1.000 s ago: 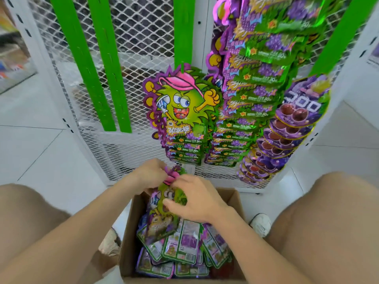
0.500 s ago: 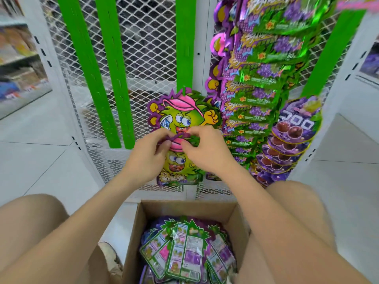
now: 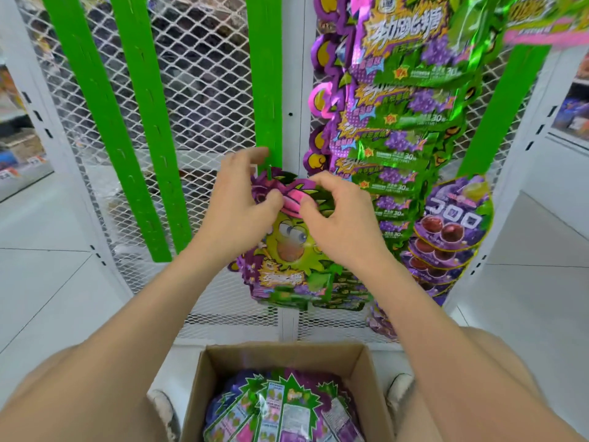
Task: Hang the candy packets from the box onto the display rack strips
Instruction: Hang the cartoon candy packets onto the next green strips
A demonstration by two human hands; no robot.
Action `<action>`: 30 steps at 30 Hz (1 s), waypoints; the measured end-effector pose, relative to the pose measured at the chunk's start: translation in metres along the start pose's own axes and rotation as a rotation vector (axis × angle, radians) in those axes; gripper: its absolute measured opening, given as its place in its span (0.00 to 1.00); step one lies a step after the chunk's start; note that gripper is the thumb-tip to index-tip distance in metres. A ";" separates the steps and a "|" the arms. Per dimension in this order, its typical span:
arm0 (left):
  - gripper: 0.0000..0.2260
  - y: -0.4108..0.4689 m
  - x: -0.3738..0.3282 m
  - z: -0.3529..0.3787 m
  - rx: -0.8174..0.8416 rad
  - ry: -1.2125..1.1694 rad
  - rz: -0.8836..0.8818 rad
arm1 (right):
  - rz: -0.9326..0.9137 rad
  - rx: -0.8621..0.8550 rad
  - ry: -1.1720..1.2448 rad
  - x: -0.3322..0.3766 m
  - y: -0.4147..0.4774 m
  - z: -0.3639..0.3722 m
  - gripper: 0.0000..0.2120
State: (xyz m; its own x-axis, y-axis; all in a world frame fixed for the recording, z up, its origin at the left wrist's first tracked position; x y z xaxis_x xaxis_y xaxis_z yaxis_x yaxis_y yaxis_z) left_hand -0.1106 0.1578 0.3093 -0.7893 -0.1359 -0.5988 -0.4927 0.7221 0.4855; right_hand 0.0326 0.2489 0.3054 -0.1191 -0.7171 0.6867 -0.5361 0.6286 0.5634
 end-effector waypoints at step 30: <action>0.13 0.031 0.001 -0.040 0.189 -0.515 -0.083 | -0.179 -0.313 -0.103 0.076 0.041 -0.007 0.09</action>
State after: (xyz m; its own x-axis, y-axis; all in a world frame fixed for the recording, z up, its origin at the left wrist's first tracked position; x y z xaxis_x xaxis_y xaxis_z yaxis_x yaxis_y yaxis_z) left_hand -0.1412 0.1532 0.3488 -0.4460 0.1169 -0.8874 -0.4340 0.8389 0.3286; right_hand 0.0070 0.2221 0.3839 -0.1385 -0.8404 0.5239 -0.2766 0.5408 0.7944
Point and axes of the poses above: each hand's wrist, its own y-axis towards the middle knuckle, its own z-axis out of the palm, x = y × z, the point moved 7 cm from there along y, towards the middle knuckle, and after that the axes turned 7 degrees about y, right-handed, at the moved point
